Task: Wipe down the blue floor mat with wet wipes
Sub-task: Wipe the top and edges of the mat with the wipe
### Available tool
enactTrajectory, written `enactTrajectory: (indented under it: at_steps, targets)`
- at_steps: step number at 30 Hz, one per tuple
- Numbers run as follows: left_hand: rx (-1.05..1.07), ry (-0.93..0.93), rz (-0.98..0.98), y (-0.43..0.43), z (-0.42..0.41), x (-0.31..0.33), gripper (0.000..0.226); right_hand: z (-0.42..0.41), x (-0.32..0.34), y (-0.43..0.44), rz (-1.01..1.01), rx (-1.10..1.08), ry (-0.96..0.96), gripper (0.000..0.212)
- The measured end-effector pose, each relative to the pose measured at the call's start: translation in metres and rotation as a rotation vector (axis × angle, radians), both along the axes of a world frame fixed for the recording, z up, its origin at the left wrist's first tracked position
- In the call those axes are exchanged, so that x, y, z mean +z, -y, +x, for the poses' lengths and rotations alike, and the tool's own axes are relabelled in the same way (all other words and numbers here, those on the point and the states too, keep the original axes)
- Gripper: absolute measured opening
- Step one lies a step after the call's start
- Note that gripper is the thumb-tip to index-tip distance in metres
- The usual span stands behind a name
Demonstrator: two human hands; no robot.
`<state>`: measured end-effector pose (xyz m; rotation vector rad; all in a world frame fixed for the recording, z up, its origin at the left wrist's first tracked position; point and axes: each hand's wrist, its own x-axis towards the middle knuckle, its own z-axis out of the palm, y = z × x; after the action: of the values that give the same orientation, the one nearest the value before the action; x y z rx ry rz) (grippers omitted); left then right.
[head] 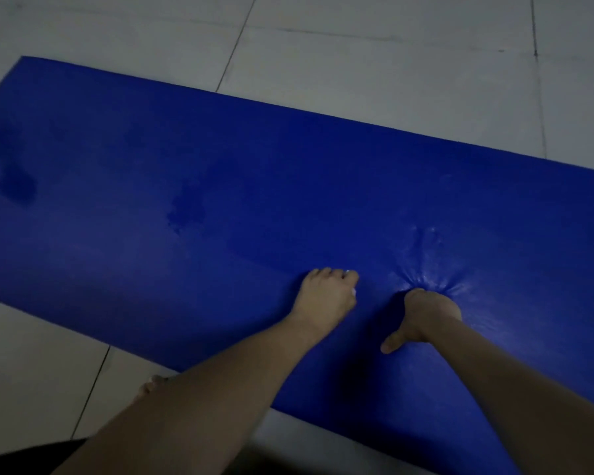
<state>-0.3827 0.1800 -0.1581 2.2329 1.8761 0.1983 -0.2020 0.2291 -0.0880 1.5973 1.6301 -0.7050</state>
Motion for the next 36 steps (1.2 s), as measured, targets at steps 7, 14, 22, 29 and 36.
enactTrajectory:
  at_steps: [7,14,22,29,36]
  targets:
    - [0.397,-0.091,-0.045,0.004,-0.148,0.005,0.013,0.000,0.001,-0.001,0.014,0.010,-0.002,0.109]
    - [0.650,0.068,-0.046,0.009,-0.134,0.005,0.021,-0.002,0.003,0.001,0.031,0.033,-0.016,0.109]
    - [0.251,0.111,-0.057,0.034,0.018,0.007,0.022,0.002,0.000,0.005,0.068,0.060,-0.017,0.105]
    - [-0.110,0.025,-0.026,0.042,0.051,-0.004,0.021,0.003,-0.007,0.003,0.056,0.045,0.012,0.100]
    - [0.161,-0.076,0.048,0.030,-0.073,-0.003,0.007,0.004,-0.002,0.001,0.018,0.065,0.003,0.098]
